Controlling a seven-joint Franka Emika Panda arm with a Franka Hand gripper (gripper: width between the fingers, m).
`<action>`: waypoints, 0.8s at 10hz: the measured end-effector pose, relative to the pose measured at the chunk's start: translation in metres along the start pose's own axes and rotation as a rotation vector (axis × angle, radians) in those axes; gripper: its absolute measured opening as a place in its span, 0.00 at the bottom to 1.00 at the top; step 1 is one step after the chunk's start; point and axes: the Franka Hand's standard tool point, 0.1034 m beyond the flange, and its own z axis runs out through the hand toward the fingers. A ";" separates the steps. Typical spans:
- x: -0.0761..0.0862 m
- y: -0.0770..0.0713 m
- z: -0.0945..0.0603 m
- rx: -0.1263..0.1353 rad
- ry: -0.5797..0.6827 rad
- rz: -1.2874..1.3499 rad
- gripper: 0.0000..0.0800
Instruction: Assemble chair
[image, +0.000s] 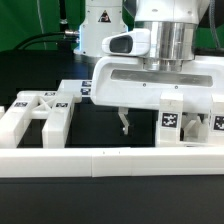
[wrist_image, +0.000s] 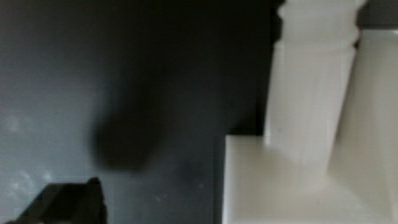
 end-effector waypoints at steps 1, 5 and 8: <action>0.000 0.000 0.001 0.000 0.002 -0.001 0.81; 0.000 -0.001 0.001 0.000 0.005 -0.003 0.55; 0.000 -0.001 0.001 0.000 0.005 -0.003 0.11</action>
Offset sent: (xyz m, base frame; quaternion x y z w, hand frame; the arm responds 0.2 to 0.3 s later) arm -0.0003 -0.0003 0.0011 -0.0021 -0.0011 -0.0013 1.0000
